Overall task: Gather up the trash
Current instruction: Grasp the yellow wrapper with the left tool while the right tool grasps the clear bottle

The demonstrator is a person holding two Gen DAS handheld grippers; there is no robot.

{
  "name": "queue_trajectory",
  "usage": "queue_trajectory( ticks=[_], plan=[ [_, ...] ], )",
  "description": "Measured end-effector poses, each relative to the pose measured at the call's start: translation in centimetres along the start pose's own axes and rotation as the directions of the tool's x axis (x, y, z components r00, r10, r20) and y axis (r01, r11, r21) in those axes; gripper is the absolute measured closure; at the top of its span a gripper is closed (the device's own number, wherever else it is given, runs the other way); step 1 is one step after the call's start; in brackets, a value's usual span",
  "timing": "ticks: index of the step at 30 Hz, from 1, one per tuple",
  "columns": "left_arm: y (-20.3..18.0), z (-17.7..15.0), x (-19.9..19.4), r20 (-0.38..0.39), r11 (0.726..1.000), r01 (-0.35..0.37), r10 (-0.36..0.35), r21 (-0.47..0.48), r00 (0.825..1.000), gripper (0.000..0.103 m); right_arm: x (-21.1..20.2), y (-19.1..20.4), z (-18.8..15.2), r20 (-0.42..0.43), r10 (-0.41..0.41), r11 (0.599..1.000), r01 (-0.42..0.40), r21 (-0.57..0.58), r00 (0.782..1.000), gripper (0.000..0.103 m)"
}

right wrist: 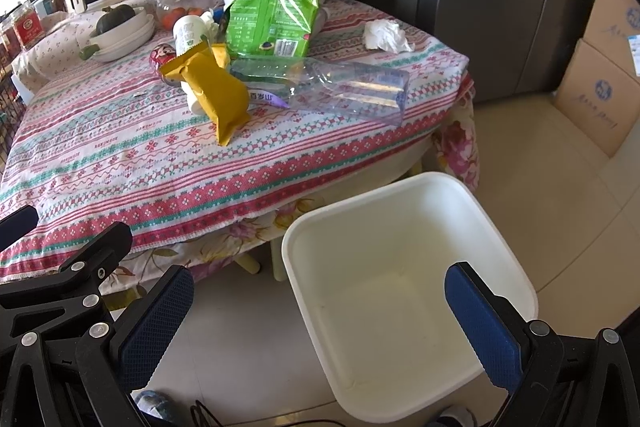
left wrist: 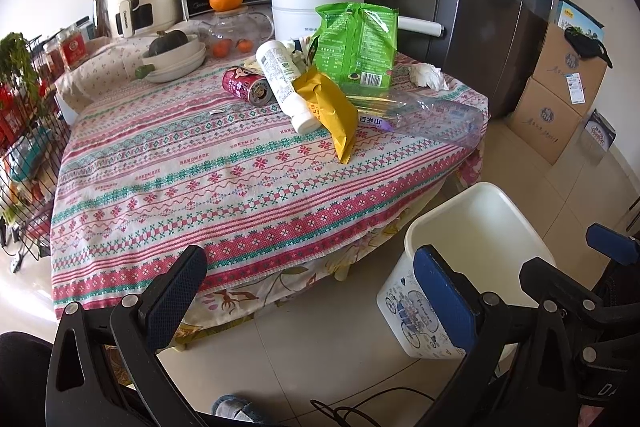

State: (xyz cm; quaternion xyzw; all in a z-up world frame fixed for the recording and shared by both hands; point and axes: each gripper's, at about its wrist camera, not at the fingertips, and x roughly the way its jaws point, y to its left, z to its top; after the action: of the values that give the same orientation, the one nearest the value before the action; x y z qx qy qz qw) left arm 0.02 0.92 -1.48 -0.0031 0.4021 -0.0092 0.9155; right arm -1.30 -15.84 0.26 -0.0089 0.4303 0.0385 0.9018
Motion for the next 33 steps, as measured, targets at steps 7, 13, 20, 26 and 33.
queue_trajectory(
  ticks=[7, 13, 20, 26, 33],
  plan=[
    [0.0, 0.1, 0.3, -0.016, 1.0, -0.003, 0.003, -0.008, 1.0, 0.0, 0.2, -0.1, 0.1, -0.007, 0.007, 1.0, -0.007, -0.005, 1.0, 0.0],
    [0.1, 0.6, 0.8, -0.043, 1.0, 0.005, -0.006, -0.022, 0.999, 0.0, 0.9, -0.2, 0.5, -0.015, 0.027, 1.0, -0.027, -0.009, 1.0, 0.0],
    [1.7, 3.2, 2.4, -0.116, 0.996, 0.028, -0.038, -0.083, 0.992, 0.0, 2.3, -0.2, 3.3, -0.036, 0.103, 0.991, -0.105, -0.078, 0.994, 0.0],
    [3.3, 7.8, 4.2, -0.129, 0.996, 0.012, -0.023, -0.092, 0.991, 0.0, 5.8, -1.3, 7.9, -0.093, 0.166, 0.976, -0.177, -0.13, 0.982, 0.0],
    [3.7, 12.6, 9.1, -0.197, 0.978, 0.099, -0.135, -0.181, 0.971, 0.0, 11.8, -1.0, 12.0, -0.172, 0.212, 0.956, -0.241, -0.167, 0.962, 0.0]
  ],
)
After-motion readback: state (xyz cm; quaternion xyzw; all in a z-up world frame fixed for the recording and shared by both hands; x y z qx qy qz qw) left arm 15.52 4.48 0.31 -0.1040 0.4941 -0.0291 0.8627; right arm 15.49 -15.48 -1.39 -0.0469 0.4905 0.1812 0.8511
